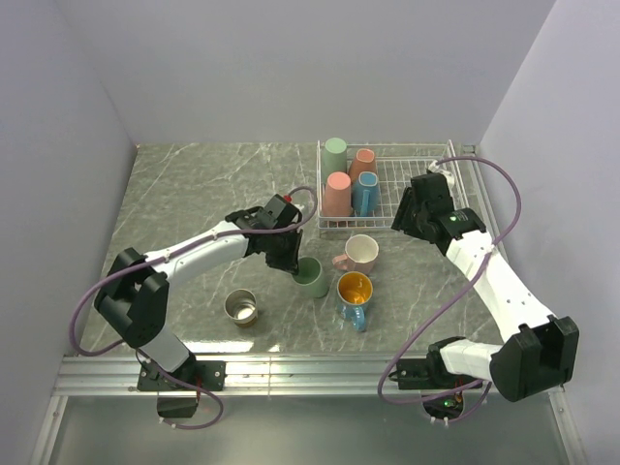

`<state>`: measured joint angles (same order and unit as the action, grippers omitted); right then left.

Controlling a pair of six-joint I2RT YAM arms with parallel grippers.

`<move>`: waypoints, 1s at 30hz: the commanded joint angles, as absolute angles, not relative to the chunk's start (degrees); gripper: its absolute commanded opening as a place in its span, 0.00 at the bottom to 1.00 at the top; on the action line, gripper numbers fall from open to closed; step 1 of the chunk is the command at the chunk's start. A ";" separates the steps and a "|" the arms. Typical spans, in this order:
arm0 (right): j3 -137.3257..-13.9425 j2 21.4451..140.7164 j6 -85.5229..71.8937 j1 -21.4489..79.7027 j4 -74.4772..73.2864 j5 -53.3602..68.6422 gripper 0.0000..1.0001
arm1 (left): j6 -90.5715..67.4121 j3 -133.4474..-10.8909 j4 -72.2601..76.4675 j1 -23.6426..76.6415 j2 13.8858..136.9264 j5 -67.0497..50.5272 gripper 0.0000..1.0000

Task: Load the cups into the dish rack

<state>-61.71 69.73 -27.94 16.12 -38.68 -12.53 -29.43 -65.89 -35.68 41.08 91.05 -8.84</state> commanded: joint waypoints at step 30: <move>-59.52 70.40 -56.67 14.33 -0.11 42.18 0.98 | -45.17 -68.56 -6.69 23.12 73.30 -42.00 0.00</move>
<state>-62.67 69.87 -47.09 14.46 -13.54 32.45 -39.99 -69.67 -16.73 24.18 74.08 -33.85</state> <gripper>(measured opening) 0.975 0.035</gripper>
